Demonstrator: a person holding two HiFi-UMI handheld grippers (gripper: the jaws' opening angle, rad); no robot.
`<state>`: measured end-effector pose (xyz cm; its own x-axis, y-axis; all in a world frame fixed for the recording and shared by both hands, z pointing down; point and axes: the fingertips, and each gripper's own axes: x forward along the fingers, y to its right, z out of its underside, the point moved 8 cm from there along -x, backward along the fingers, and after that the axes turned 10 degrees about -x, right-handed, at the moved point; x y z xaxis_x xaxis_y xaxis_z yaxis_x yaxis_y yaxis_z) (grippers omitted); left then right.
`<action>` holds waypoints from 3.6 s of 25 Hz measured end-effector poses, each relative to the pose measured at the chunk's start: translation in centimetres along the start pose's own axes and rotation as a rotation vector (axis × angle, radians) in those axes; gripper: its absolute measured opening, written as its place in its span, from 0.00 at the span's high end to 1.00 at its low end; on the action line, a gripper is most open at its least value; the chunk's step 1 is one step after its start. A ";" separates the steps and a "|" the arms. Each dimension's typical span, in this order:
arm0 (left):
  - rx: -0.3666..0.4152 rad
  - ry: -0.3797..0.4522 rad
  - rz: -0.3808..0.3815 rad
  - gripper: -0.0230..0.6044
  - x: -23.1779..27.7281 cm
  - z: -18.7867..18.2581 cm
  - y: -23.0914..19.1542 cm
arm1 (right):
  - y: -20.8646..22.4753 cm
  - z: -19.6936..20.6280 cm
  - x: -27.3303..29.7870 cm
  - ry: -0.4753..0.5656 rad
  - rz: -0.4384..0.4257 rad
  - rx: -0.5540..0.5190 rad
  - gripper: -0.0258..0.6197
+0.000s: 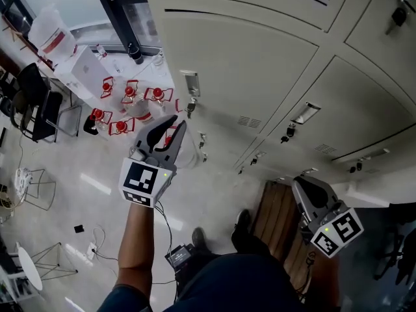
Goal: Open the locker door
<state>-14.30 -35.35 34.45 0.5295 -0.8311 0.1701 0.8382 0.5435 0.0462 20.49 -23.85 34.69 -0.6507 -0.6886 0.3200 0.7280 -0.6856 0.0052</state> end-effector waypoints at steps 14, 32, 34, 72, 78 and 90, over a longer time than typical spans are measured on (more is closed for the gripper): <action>-0.035 0.051 -0.125 0.68 6.5 0.0 -2.1 | 1.8 2.3 0.7 -0.042 0.011 0.033 0.91; -0.058 0.072 -0.327 0.69 10.1 0.9 -3.6 | 2.9 4.9 1.3 -0.043 0.006 0.055 0.91; -0.061 0.075 -0.318 0.73 10.0 1.1 -3.5 | 2.7 5.2 1.1 -0.047 0.006 0.059 0.91; -0.049 0.012 -0.182 0.74 -0.8 1.3 1.9 | -4.2 1.0 -2.2 0.037 0.022 0.000 0.91; -0.033 0.013 -0.128 0.78 -3.0 1.5 3.0 | -5.9 0.2 -2.6 0.056 0.034 -0.011 0.91; -0.018 0.015 0.033 0.86 -7.1 1.4 6.1 | -9.6 -1.8 -3.6 0.084 0.062 -0.037 0.91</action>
<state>-13.12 -25.97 34.91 0.5590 -0.8142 0.1568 0.8221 0.5689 0.0226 15.47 -15.26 31.75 -0.6215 -0.7465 0.2377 0.7602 -0.6480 -0.0475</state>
